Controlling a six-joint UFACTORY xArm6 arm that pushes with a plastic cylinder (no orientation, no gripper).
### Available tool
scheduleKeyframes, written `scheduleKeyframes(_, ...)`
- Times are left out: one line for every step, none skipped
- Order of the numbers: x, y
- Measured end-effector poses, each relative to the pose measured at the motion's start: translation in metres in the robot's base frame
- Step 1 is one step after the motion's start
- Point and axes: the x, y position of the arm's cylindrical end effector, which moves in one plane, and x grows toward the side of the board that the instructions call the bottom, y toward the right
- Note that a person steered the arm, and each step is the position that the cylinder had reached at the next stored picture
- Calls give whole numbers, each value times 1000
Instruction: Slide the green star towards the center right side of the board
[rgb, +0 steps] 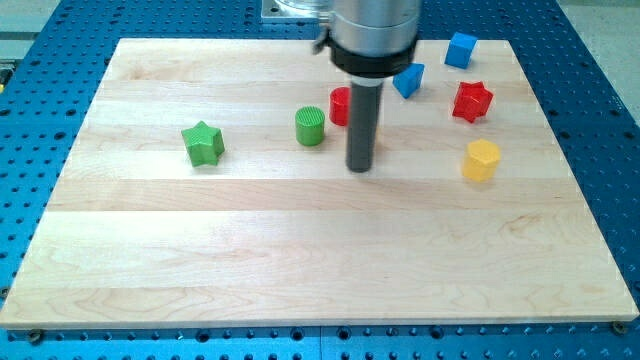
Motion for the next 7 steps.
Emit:
scheduleKeyframes(4, 35)
scheduleKeyframes(48, -77)
scheduleKeyframes(86, -237)
scheduleKeyframes(18, -264)
scheduleKeyframes(-35, -263)
scheduleKeyframes(-40, -197)
scheduleKeyframes(1, -146)
